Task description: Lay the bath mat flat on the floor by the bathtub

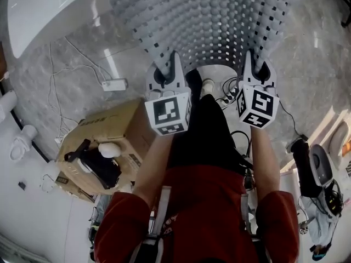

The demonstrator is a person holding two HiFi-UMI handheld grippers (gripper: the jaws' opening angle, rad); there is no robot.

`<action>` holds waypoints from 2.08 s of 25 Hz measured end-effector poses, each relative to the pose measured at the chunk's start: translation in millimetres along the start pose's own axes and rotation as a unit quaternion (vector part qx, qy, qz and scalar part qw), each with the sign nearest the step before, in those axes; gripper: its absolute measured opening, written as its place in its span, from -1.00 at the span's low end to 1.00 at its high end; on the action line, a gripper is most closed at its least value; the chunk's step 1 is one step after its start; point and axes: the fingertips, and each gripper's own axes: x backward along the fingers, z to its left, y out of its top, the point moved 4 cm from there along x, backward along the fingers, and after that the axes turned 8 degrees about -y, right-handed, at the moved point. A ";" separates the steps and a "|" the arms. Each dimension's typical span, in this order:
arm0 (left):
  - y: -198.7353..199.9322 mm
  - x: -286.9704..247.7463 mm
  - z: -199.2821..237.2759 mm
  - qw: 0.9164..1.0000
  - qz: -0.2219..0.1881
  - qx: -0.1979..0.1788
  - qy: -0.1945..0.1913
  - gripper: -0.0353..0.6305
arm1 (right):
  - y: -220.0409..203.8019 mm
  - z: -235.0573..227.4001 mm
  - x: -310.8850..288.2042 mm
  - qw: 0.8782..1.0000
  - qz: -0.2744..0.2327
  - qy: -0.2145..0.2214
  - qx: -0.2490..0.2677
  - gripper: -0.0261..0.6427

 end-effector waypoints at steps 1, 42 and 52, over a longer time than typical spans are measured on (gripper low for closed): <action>-9.8 -7.2 3.4 1.000 0.007 0.001 0.002 -0.73 | -9.4 1.1 -8.6 1.000 0.006 0.001 0.003 -0.67; -337.3 -311.5 163.5 0.990 0.134 -0.012 0.044 -0.73 | -308.4 87.5 -359.9 0.986 0.125 0.022 0.105 -0.66; -383.7 -359.0 189.5 0.989 0.141 -0.026 0.048 -0.73 | -344.3 96.7 -418.3 0.983 0.129 0.025 0.125 -0.65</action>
